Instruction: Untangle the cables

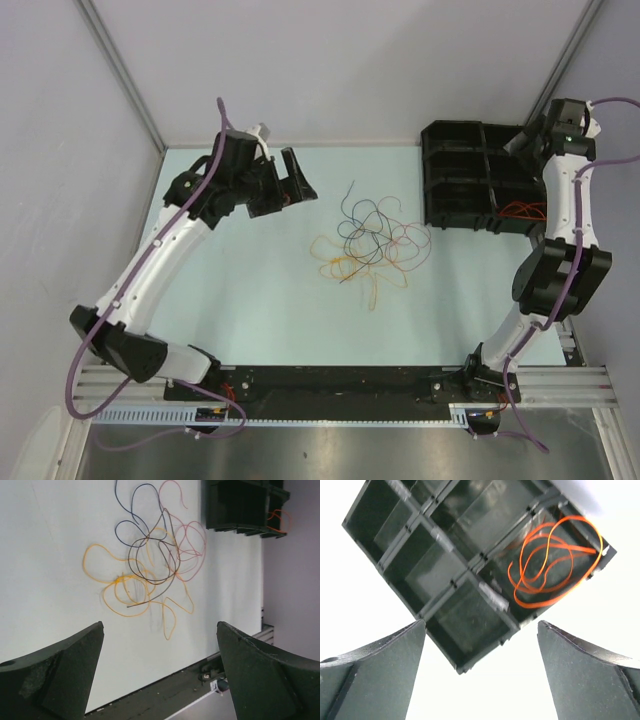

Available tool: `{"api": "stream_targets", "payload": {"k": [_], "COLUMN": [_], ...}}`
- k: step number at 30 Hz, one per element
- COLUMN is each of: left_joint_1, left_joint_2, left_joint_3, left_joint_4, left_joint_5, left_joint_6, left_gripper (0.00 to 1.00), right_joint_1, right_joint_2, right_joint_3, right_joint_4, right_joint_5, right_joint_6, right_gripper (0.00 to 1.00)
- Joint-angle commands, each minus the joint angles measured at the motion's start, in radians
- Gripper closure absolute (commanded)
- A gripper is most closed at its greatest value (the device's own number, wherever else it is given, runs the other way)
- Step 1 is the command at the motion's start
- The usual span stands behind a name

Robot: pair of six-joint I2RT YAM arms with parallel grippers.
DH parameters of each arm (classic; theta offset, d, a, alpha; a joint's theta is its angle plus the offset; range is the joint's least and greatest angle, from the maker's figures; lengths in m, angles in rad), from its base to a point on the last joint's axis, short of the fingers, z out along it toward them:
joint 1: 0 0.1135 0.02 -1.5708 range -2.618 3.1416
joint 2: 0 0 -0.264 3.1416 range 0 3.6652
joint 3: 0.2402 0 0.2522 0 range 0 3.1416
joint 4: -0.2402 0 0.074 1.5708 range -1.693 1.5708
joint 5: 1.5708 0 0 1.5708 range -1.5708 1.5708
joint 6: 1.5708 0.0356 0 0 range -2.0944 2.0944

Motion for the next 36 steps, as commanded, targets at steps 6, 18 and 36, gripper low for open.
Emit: {"api": "stream_targets", "payload": {"k": [6, 18, 36], "left_joint_1": [-0.152, -0.313, -0.4], "left_joint_2": [0.156, 0.384, 0.726], "left_joint_3": [0.027, 0.025, 0.312], "left_joint_4": [0.01, 0.104, 0.122], "left_joint_5": [-0.078, -0.09, -0.142], "left_joint_6": [0.162, 0.26, 0.354], "left_gripper": [0.04, 0.08, 0.16], "right_joint_1": [0.05, 0.119, 0.121], "right_joint_2": [-0.188, -0.596, -0.618], "right_joint_3": [0.026, -0.37, -0.353], "right_joint_4": [-0.237, -0.317, -0.375], "right_joint_5": [-0.141, -0.259, -0.301], "right_joint_6": [-0.024, 0.024, -0.027], "right_gripper": [0.05, 0.11, 0.16]}}
